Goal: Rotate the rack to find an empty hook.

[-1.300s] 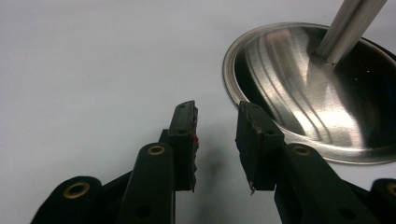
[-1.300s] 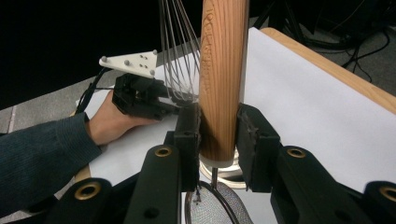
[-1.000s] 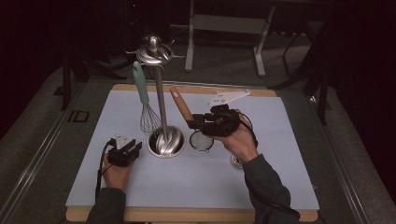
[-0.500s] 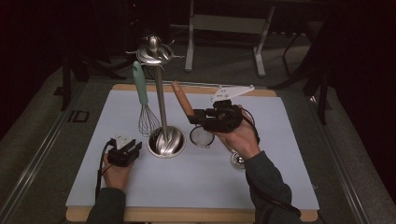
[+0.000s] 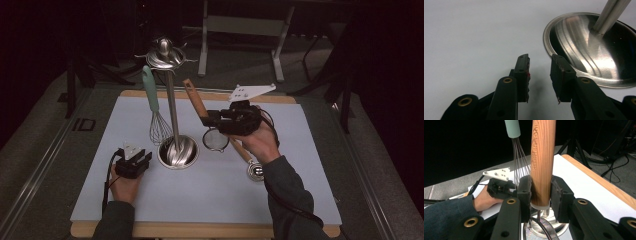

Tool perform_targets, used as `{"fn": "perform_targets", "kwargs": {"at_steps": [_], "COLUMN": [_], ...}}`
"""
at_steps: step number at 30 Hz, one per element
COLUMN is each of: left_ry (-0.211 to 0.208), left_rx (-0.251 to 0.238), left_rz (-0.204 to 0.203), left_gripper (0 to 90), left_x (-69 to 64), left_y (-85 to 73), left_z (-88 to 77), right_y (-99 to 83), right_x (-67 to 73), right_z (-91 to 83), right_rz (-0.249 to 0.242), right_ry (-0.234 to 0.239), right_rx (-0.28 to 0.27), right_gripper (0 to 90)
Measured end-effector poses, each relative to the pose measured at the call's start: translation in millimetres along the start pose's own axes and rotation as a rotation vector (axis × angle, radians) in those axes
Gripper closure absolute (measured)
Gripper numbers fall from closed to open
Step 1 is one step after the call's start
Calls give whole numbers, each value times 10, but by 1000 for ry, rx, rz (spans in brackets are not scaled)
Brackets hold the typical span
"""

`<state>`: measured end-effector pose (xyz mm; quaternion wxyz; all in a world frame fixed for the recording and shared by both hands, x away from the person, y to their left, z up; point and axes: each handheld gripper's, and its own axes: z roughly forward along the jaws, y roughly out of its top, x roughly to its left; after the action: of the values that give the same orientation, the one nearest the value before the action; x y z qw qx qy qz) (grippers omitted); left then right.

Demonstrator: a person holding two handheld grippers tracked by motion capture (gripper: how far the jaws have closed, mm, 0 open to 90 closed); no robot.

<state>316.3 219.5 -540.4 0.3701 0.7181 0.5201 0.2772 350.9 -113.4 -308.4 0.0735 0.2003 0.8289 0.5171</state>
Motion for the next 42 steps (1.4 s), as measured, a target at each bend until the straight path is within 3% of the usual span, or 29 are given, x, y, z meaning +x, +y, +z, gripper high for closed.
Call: {"fn": "perform_targets", "kwargs": {"at_steps": [16,42], "left_ry": [1,-3], "left_rx": [-1,3], "left_rz": [-1,0], "left_gripper": [683,683], "left_x": [-1,7], "left_y": [0,1], "left_z": [1,-1], "right_y": [90,236], "right_x": [-117,-51], "right_z": [-44,-60], "right_rz": [-12,-45], "right_ry": [-2,38], "right_rx": [-17,-67], "right_gripper": [709,709]}}
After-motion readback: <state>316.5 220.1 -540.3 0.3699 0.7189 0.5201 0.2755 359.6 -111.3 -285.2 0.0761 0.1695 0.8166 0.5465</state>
